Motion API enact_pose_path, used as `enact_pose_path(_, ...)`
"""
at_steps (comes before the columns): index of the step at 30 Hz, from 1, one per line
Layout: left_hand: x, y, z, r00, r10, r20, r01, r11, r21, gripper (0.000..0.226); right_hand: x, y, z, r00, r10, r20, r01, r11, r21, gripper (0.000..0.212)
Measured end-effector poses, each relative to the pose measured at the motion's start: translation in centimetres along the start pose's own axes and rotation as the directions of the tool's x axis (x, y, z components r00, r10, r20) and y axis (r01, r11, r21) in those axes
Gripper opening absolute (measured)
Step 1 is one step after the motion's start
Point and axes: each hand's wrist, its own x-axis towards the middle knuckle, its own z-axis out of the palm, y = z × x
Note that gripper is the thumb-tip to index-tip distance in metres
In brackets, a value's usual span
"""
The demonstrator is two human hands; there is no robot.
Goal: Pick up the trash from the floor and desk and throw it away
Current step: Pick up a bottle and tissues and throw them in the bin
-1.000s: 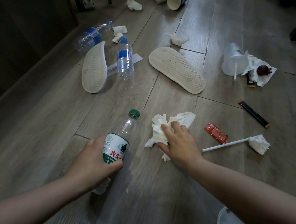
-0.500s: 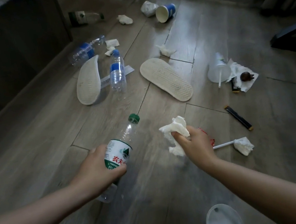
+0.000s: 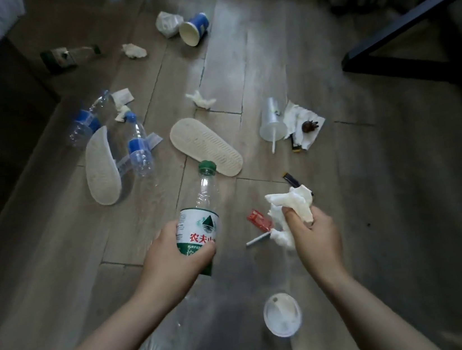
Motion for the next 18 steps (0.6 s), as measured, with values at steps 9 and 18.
enact_pose_path(9,-13.2,24.4,-11.5,0.978,0.146,0.150,-0.138,0.988,-0.062,0.038,-10.2,-21.9,-19.8,0.966,0.100,-0.237,-0.078,0.992,0.101,0.017)
enact_pose_path(18,-28.1,46.6,-24.3,0.868,0.423,0.260,-0.388,0.905,-0.175,0.027,-21.6,-43.5,-38.7,0.934,0.016,-0.358,0.059,0.978,0.198,0.015)
